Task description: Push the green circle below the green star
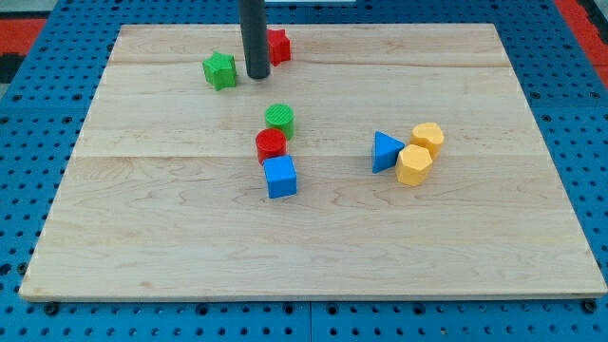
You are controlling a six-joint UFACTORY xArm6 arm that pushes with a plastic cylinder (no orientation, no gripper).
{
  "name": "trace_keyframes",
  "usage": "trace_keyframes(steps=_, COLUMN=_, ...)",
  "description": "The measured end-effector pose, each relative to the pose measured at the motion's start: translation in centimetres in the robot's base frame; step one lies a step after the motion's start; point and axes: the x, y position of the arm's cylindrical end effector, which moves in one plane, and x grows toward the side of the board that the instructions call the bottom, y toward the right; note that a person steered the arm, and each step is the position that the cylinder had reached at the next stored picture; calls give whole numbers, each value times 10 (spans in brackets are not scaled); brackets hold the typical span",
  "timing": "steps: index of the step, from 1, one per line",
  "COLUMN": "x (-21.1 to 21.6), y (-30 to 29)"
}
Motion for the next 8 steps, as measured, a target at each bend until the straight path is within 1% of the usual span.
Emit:
trace_keyframes(steps=1, x=3, y=-94)
trace_keyframes(steps=2, x=19, y=-154)
trace_keyframes(steps=3, x=7, y=-57)
trace_keyframes(steps=4, x=25, y=-9)
trace_keyframes(steps=5, x=83, y=97)
trace_keyframes(steps=6, x=106, y=101)
trace_keyframes(steps=8, x=127, y=65)
